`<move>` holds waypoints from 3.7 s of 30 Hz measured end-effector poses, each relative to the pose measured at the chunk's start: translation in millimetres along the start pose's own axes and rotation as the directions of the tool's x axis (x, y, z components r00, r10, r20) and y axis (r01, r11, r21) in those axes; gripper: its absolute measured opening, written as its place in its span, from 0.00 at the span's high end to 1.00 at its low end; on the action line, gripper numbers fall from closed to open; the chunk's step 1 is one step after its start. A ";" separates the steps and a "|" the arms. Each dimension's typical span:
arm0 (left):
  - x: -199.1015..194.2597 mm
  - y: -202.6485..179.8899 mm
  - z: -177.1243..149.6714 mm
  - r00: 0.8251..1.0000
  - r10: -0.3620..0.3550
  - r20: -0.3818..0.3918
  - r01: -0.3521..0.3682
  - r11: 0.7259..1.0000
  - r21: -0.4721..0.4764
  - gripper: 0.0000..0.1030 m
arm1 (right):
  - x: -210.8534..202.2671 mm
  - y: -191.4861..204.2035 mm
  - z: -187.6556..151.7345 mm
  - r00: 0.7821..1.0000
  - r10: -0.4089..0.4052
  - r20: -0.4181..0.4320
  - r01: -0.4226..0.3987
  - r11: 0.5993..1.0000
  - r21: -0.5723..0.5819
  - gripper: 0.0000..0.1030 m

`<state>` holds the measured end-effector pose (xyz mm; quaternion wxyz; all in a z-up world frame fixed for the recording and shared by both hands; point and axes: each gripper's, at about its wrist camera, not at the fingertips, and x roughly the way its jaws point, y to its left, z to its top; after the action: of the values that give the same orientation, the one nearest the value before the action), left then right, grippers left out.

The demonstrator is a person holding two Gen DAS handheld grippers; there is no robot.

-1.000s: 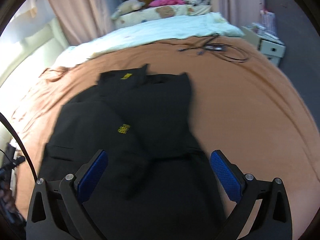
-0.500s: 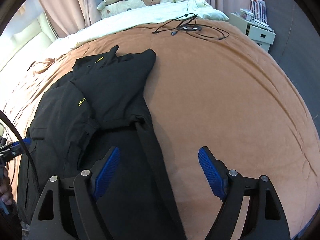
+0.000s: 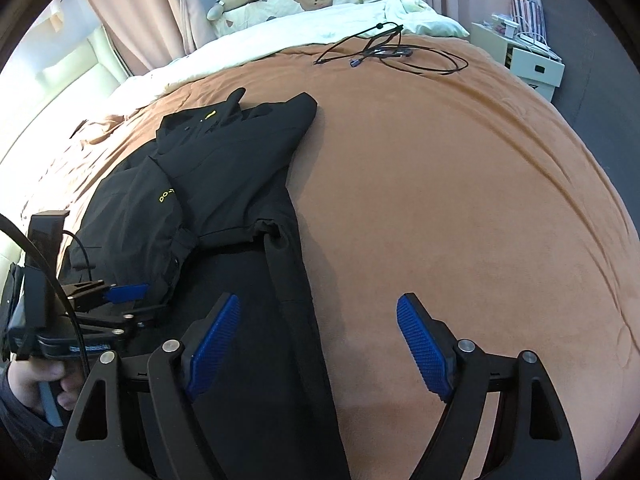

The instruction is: Fold large clothes

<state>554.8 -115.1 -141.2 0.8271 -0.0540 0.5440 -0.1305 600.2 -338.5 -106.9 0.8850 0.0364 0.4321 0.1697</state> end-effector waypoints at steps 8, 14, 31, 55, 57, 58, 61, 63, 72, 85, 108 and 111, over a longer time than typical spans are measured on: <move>-28.5 9.5 2.4 0.999 0.027 0.047 -0.028 0.999 0.019 0.90 | 16.2 10.8 6.0 1.000 -0.016 -0.027 0.014 0.998 -0.059 0.22; -86.3 40.6 12.7 0.989 0.019 0.149 -0.015 0.999 -0.028 0.90 | 51.3 36.1 16.3 0.991 -0.115 -0.074 0.106 0.987 -0.122 0.22; -200.8 189.5 19.0 0.931 0.182 0.316 -0.107 0.964 -0.242 0.99 | 105.0 75.1 39.8 0.967 -0.230 -0.112 0.207 0.960 -0.188 0.39; -129.7 308.8 -54.0 0.975 0.202 0.089 -0.141 0.879 -0.456 0.44 | 102.3 50.5 47.6 0.969 -0.241 -0.047 0.239 0.970 -0.037 0.75; -115.2 302.3 -53.8 0.979 0.192 0.066 -0.144 0.886 -0.440 0.57 | 100.7 43.2 47.0 0.968 -0.248 -0.041 0.248 0.969 -0.012 0.75; -108.0 298.4 -52.6 0.980 0.190 0.056 -0.148 0.890 -0.431 0.61 | 99.3 37.3 46.0 0.969 -0.246 -0.036 0.247 0.969 0.009 0.76; -95.8 288.6 -46.7 0.973 0.223 0.052 -0.184 0.897 -0.402 0.72 | 98.4 24.7 42.8 0.967 -0.252 -0.034 0.254 0.966 0.048 0.76; -92.1 284.2 -41.5 0.967 0.249 0.050 -0.211 0.895 -0.393 0.78 | 97.0 16.9 38.5 0.944 -0.330 -0.030 0.331 0.941 0.071 0.90; -108.8 294.1 -21.0 0.950 0.296 0.099 -0.236 0.888 -0.394 0.89 | 62.1 -26.6 22.3 0.984 -0.177 0.014 0.168 0.955 0.245 0.91; -106.1 293.8 -33.4 0.963 0.260 0.077 -0.206 0.887 -0.414 0.89 | 111.1 34.0 62.0 0.996 -0.055 -0.066 0.062 0.992 0.112 0.89; -165.5 277.8 -73.7 0.970 0.196 0.142 -0.109 0.877 -0.467 0.48 | 67.4 76.7 36.3 0.986 -0.163 -0.029 0.161 0.985 -0.054 0.89; -187.7 267.0 -87.2 0.960 0.206 0.192 -0.099 0.884 -0.456 0.26 | 45.0 85.8 21.0 0.992 -0.123 -0.025 0.121 0.990 -0.077 0.89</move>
<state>446.9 197.4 -71.8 0.8591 -0.2124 0.4604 0.0696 619.0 -241.3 -109.6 0.8880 -0.0258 0.4397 0.1320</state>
